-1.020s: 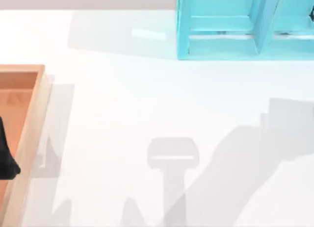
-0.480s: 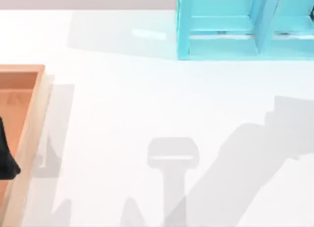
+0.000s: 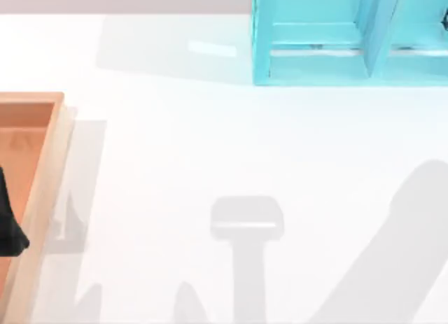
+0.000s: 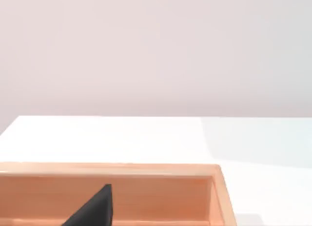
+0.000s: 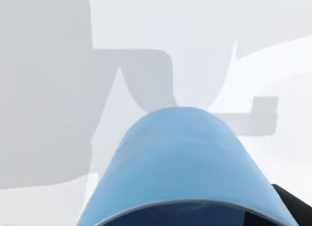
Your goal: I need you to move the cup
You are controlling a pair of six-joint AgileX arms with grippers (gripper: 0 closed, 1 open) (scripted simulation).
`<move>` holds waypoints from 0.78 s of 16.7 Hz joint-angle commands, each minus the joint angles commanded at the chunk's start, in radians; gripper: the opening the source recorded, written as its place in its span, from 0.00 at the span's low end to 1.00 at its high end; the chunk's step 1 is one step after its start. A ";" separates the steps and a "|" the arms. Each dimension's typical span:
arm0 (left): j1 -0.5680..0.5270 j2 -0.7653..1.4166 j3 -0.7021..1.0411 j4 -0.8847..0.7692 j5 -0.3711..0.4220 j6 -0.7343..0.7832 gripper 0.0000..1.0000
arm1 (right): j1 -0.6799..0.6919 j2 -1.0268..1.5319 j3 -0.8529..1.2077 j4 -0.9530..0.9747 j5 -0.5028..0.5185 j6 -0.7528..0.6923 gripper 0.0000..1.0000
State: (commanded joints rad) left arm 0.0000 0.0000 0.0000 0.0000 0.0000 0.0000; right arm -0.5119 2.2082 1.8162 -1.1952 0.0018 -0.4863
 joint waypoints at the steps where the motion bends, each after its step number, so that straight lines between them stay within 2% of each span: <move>1: 0.000 0.000 0.000 0.000 0.000 0.000 1.00 | -0.034 0.021 0.059 -0.036 0.000 -0.035 0.00; 6: 0.000 0.000 0.000 0.000 0.000 0.000 1.00 | -0.157 0.091 0.270 -0.163 0.001 -0.162 0.00; 13: 0.000 0.000 0.000 0.000 0.000 0.000 1.00 | -0.164 0.091 0.268 -0.154 0.001 -0.169 0.00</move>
State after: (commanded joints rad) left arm 0.0000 0.0000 0.0000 0.0000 0.0000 0.0000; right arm -0.6755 2.2990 2.0844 -1.3496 0.0031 -0.6556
